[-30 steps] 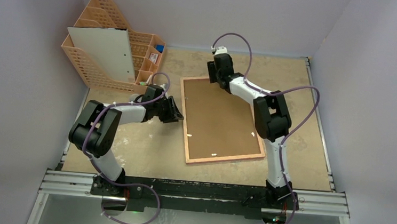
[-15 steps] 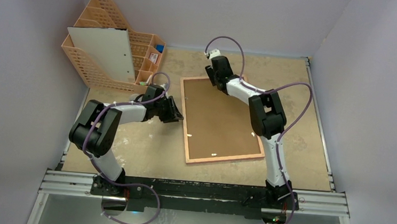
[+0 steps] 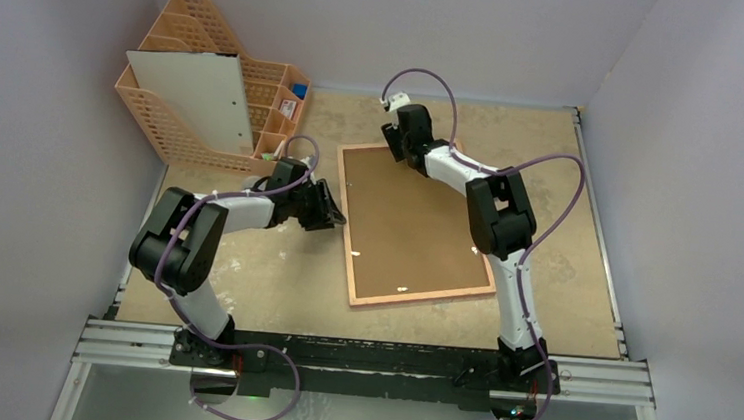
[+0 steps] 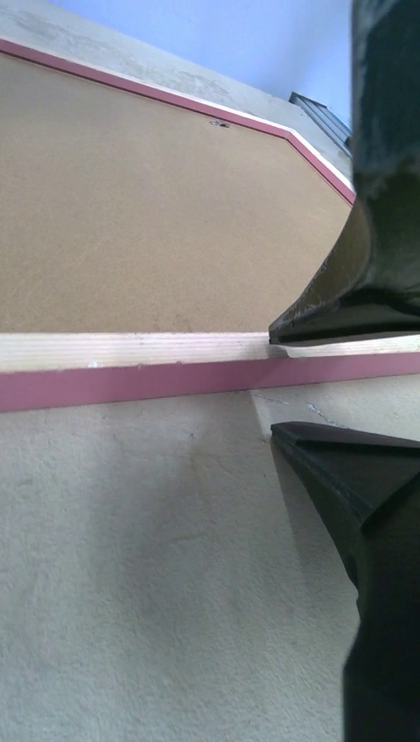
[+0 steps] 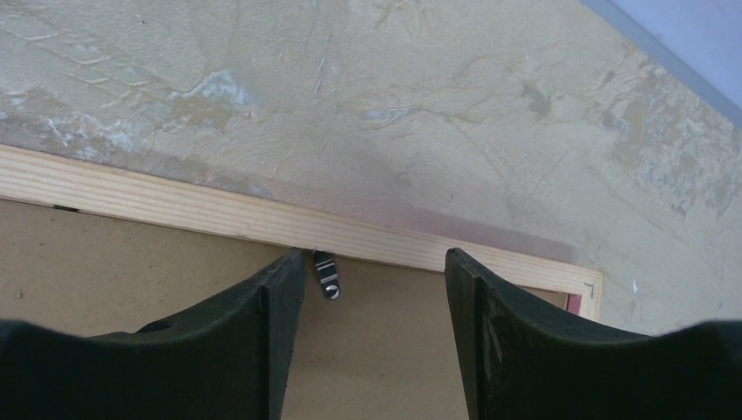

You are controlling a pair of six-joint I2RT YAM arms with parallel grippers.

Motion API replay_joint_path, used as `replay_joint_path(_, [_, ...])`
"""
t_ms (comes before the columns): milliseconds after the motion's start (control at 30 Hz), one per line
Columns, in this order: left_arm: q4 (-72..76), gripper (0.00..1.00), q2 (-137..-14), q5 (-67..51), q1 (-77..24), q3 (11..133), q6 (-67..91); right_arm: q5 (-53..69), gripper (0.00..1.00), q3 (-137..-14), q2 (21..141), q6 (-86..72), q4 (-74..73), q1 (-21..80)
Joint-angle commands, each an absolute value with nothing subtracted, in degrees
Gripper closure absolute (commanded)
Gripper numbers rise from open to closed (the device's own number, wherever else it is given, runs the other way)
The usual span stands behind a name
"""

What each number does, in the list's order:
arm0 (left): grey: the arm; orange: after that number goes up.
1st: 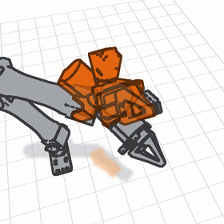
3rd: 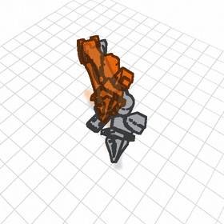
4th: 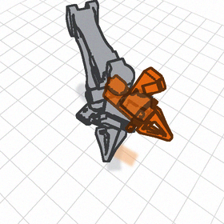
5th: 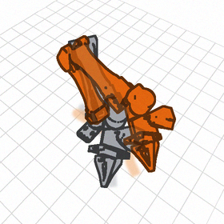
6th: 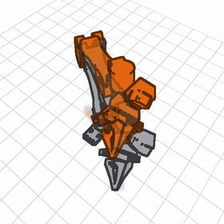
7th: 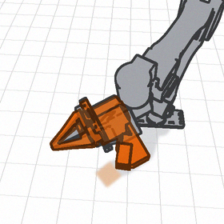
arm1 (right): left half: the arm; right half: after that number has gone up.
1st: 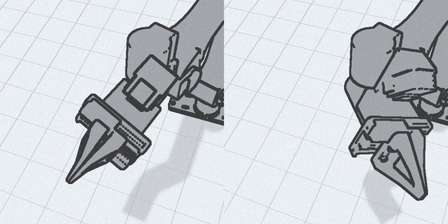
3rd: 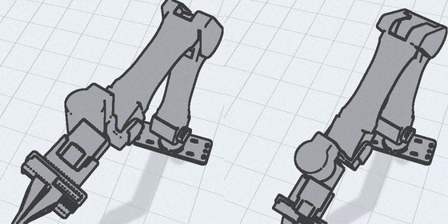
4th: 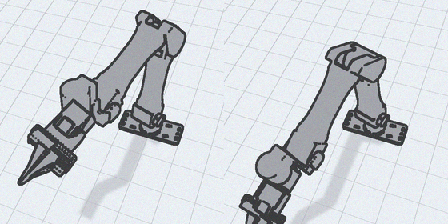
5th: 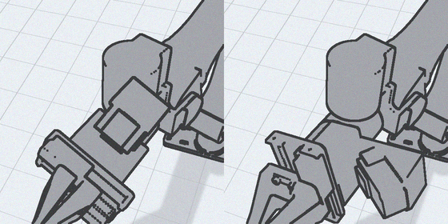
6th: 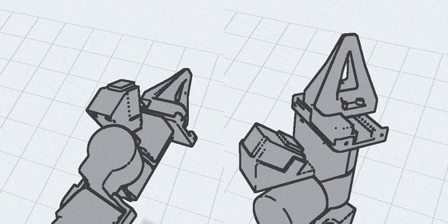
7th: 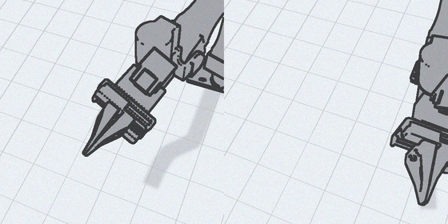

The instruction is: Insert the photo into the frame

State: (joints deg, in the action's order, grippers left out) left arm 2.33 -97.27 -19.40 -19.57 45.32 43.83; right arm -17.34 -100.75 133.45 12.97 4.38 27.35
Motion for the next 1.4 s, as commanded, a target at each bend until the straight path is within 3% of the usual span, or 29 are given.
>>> replay_joint_path(0, [-1.7,0.55,-98.3,-17.1,-19.8,43.9,41.3,-12.6,0.36,-100.2,130.6,11.9,4.8,27.4])
replay_joint_path(367, [-3.3,0.49,-100.9,-14.5,-21.4,45.9,40.6,-15.9,0.41,-100.8,131.8,13.4,3.8,27.5])
replay_joint_path(667, [-9.0,0.60,-104.5,-7.3,-23.6,48.7,42.6,-17.9,0.44,-100.3,132.3,13.8,4.3,27.3])
replay_joint_path(800, [-11.4,0.73,-104.6,-4.2,-23.6,48.8,41.5,-19.1,0.51,-100.7,133.0,14.5,4.5,27.3])
replay_joint_path(1367, [-12.1,0.76,-105.3,-3.5,-23.6,48.3,39.8,-20.4,0.60,-101.8,135.2,13.8,4.5,25.7])
